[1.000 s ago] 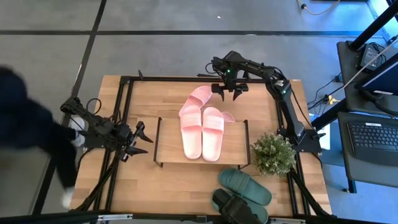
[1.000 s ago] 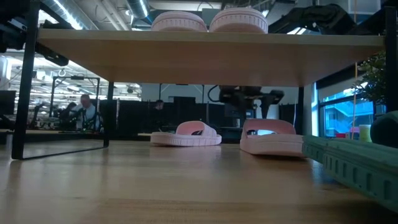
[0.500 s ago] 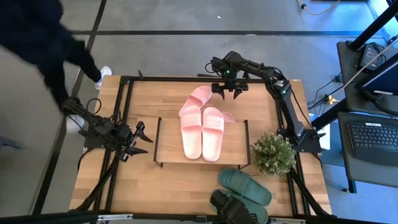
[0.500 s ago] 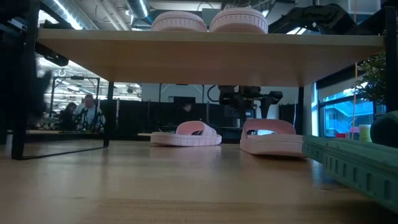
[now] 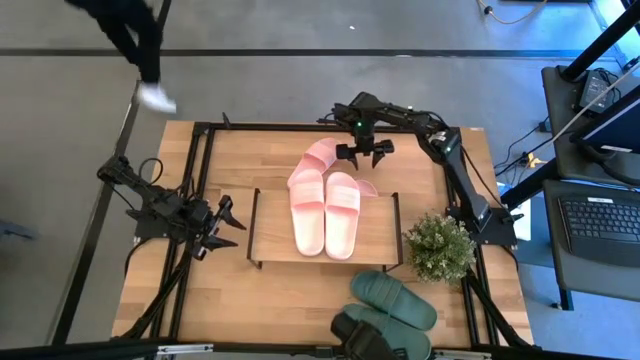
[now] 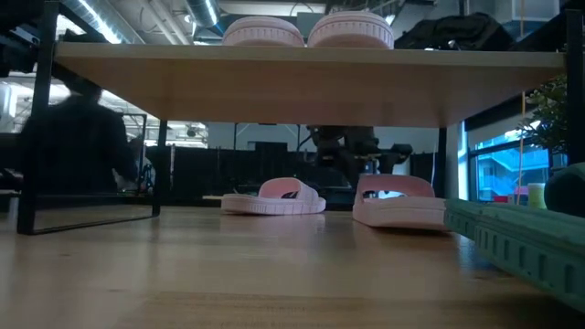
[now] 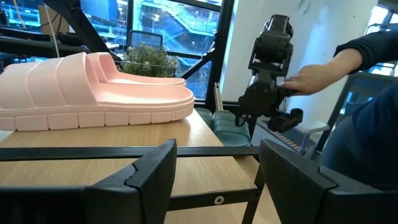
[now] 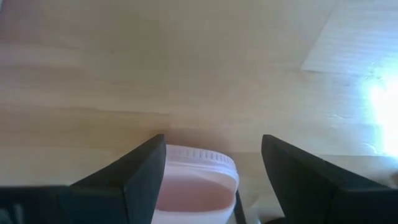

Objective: Pick and place slides into the shelf
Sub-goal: Adjust the pink slipper under the shelf

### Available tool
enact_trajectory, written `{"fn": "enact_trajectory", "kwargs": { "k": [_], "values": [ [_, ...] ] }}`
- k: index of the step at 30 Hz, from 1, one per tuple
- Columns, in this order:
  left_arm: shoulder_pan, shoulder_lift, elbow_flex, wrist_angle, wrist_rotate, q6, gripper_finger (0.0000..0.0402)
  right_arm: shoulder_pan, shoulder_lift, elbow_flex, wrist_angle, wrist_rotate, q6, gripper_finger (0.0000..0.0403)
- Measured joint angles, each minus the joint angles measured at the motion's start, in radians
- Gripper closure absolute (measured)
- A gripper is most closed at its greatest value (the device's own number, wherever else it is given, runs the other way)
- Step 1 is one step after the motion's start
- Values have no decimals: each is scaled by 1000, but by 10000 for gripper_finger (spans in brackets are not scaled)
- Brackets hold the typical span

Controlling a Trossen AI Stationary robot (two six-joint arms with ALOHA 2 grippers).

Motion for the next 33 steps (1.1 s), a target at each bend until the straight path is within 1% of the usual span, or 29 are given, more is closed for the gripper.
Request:
{"fn": "enact_trajectory", "kwargs": {
  "k": [2, 6, 13, 15, 17, 19, 21, 25, 29, 33],
  "values": [
    [0, 0, 0, 0, 0, 0, 180, 2, 2, 0, -20, 7, -12, 137],
    [0, 0, 0, 0, 0, 0, 180, 5, 2, 0, -43, 70, -11, 137],
    [0, 0, 0, 0, 0, 4, 180, 7, 2, -4, -32, 90, -12, 137],
    [0, 0, 0, 0, 0, 3, 180, 7, 1, -30, -9, 89, -13, 137],
    [0, 0, 0, 0, 0, 4, 180, 7, 1, -70, 5, 70, -15, 137],
    [0, 0, 0, 0, 0, 4, 180, 12, 1, -118, 44, 28, -18, 137],
    [0, 0, 0, 0, 0, 4, 180, 18, 3, -146, 80, 19, -19, 137],
    [0, 0, 0, 0, 0, 4, 180, 32, 1, -140, 85, 9, -20, 137],
    [0, 0, 0, 0, 0, 10, 180, 44, 1, -127, 62, -48, -13, 137],
    [0, 0, 0, 0, 0, 9, 180, 65, 1, -127, 10, -52, -12, 137]
  ]
}}
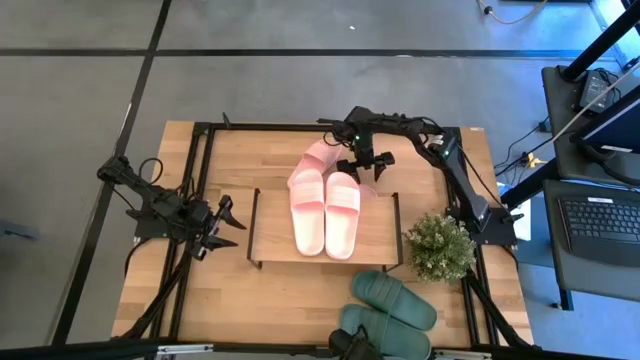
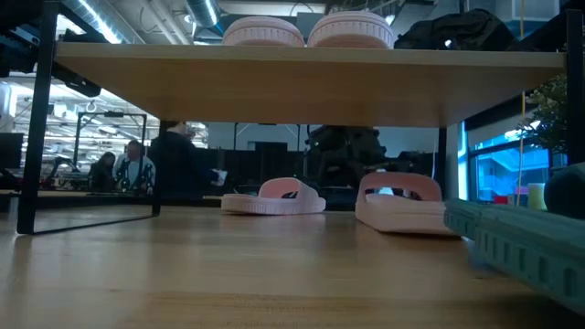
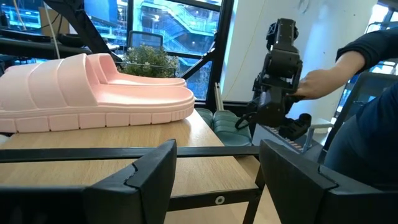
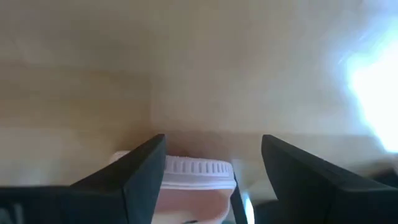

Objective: Pick and place slides into the shelf
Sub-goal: Adjust the pink slipper under the shelf, then put the pink slipper under the shelf

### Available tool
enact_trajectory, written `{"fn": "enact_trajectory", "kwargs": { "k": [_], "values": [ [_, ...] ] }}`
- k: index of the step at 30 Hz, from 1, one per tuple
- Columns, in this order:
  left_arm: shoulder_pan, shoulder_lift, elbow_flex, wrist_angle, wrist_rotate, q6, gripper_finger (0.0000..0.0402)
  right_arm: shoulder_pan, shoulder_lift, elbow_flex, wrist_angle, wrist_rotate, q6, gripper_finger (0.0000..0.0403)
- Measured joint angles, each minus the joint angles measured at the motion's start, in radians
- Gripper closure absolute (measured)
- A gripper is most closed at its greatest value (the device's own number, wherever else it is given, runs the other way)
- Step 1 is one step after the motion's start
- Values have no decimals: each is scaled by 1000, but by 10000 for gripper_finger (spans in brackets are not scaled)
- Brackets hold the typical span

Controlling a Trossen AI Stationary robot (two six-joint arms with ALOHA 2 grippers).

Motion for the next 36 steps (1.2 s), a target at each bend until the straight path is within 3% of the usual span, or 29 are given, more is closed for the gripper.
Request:
{"fn": "enact_trajectory", "kwargs": {
  "k": [16, 24, 32, 36],
  "values": [
    [0, 0, 0, 0, 0, 0, 180, 31, -10, 15, -54, -24, -28, 137],
    [0, 0, 0, 0, 0, -5, 180, 13, -29, 198, -48, 6, -63, 137],
    [0, 0, 0, 5, 0, -5, 180, 13, -34, 532, -58, -22, -160, 137],
    [0, 0, 0, 12, 0, -5, 180, 1, -138, 442, 117, -169, -145, 137]
  ]
}}
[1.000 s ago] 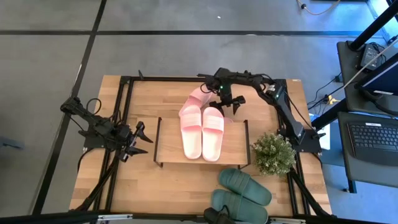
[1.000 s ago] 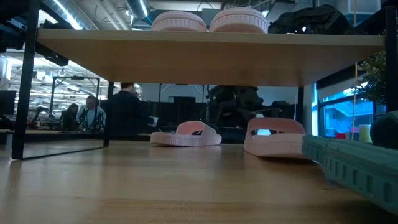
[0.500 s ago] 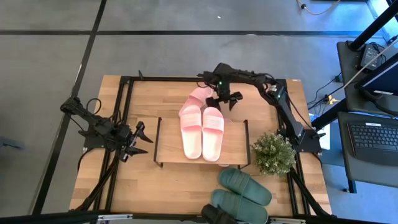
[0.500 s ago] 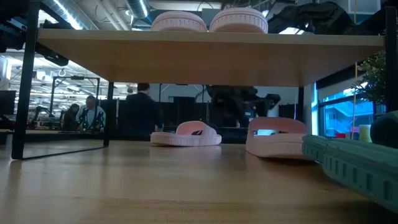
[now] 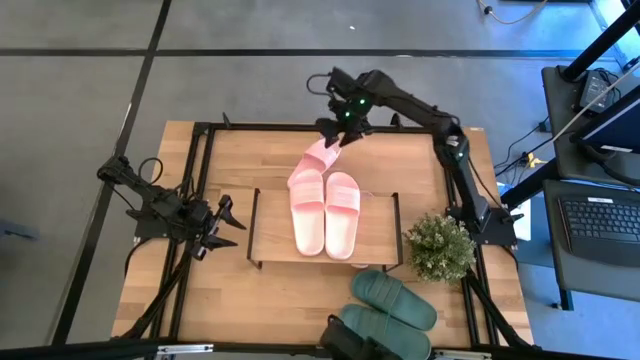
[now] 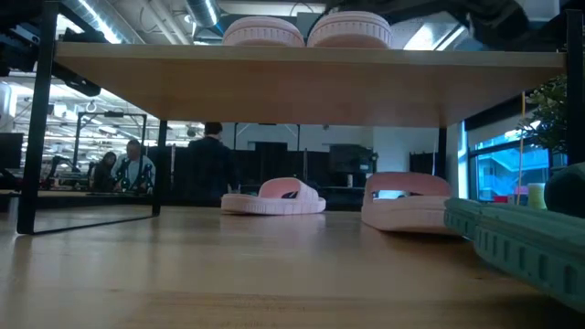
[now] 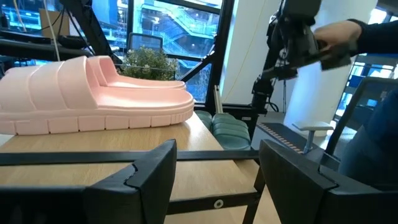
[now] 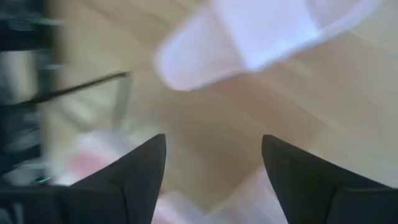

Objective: Pick and place slides into the shelf
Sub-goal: Put the pink slipper under the shelf

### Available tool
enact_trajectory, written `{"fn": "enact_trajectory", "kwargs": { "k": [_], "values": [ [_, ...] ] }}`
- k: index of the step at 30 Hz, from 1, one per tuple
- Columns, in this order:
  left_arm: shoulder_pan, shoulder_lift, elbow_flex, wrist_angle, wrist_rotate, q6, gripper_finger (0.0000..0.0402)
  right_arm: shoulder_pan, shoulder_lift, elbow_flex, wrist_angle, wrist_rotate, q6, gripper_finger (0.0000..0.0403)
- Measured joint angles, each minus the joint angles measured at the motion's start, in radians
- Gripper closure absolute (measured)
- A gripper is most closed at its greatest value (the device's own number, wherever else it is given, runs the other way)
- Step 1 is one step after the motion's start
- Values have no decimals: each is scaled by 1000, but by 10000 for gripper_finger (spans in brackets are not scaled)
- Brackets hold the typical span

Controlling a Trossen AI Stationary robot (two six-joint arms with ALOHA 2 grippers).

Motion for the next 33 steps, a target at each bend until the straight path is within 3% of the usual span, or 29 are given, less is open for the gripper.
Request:
{"fn": "enact_trajectory", "kwargs": {
  "k": [2, 7, 16, 22, 26, 33],
  "values": [
    [0, 0, 0, 0, 0, 0, 180, -1, -24, -1, 9, -47, -40, 137],
    [0, 0, 0, 3, 0, 0, 180, 11, -41, 26, 31, -48, -169, 137],
    [0, 0, 0, 8, 0, -4, 180, 37, -41, 31, 249, -43, -55, 137],
    [0, 0, 0, 34, 0, -27, 180, 78, -41, 31, 289, -40, -296, 137],
    [0, 0, 1, 84, 0, -15, 180, 89, -41, 31, 398, -49, -366, 137],
    [0, 0, 87, 124, -56, -24, 180, 104, -50, 31, 392, -64, -516, 137]
  ]
}}
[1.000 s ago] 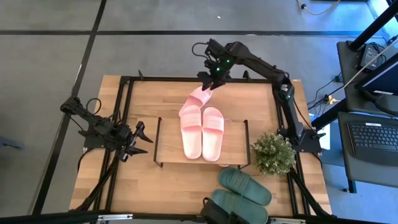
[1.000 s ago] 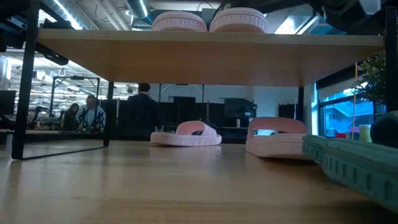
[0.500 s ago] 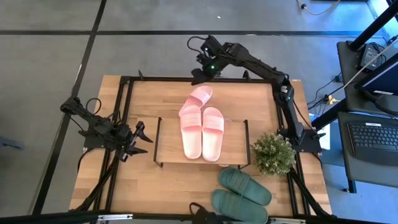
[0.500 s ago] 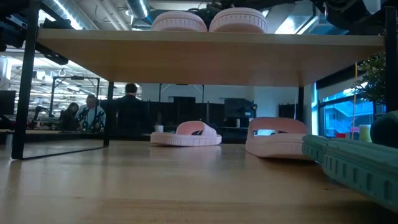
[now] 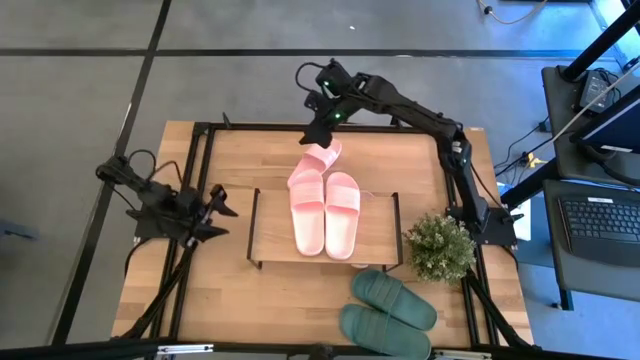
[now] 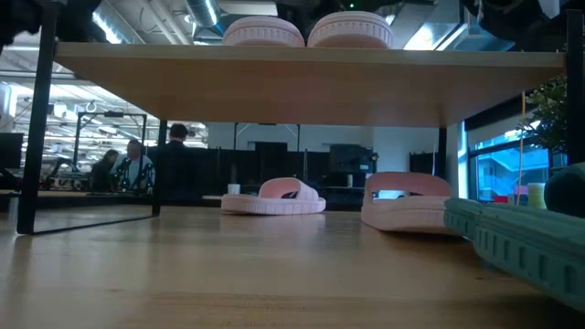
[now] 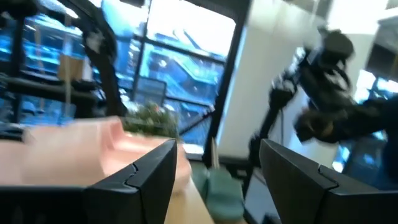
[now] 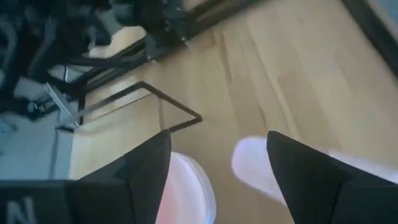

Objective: Pick and place slides into the shelf
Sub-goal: Put the pink slipper under the shelf

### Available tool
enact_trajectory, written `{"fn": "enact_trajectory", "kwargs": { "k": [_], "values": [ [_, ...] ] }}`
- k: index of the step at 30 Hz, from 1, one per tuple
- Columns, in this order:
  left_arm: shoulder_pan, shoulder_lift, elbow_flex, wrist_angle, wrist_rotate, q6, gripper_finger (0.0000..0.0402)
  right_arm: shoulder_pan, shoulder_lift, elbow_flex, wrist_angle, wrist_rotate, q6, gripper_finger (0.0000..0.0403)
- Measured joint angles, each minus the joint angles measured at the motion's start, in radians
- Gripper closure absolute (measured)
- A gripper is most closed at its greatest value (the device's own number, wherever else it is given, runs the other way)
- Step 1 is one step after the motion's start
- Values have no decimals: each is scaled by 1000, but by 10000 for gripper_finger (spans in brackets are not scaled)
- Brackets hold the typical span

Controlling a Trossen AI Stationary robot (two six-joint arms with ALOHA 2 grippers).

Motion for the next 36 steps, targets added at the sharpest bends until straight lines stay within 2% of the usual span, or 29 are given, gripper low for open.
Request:
{"fn": "enact_trajectory", "kwargs": {
  "k": [5, 8, 10, 15, 17, 19, 21, 25, 31, 36],
  "values": [
    [26, 0, 96, -58, -34, 26, 180, 20, -51, 0, 96, 1, -70, 137],
    [57, 0, 138, -48, -66, 89, 180, 19, -73, 0, 102, 104, -72, 137],
    [79, 0, 156, -33, -120, 130, 180, 17, -89, 0, 97, 231, -66, 137],
    [136, 0, 163, 36, -297, 241, 180, 31, -121, 0, 112, 762, -3, 137],
    [159, 0, 163, 39, -336, 269, 180, 43, -121, 0, 113, 959, 32, 137],
    [183, 0, 163, 38, -341, 286, 180, 52, -121, 0, 91, 1088, 33, 137],
    [210, 15, 163, 33, -346, 284, 180, 53, -121, 0, 58, 1112, 27, 137],
    [275, 63, 163, 28, -366, 216, 180, 53, -119, 0, -6, 1097, 32, 137],
    [390, 185, 163, 25, -353, 168, 180, 56, -119, 0, 78, 910, -61, 137],
    [514, 256, 163, 29, -316, 100, 180, 59, -123, 0, 140, 877, -96, 137]
  ]
}}
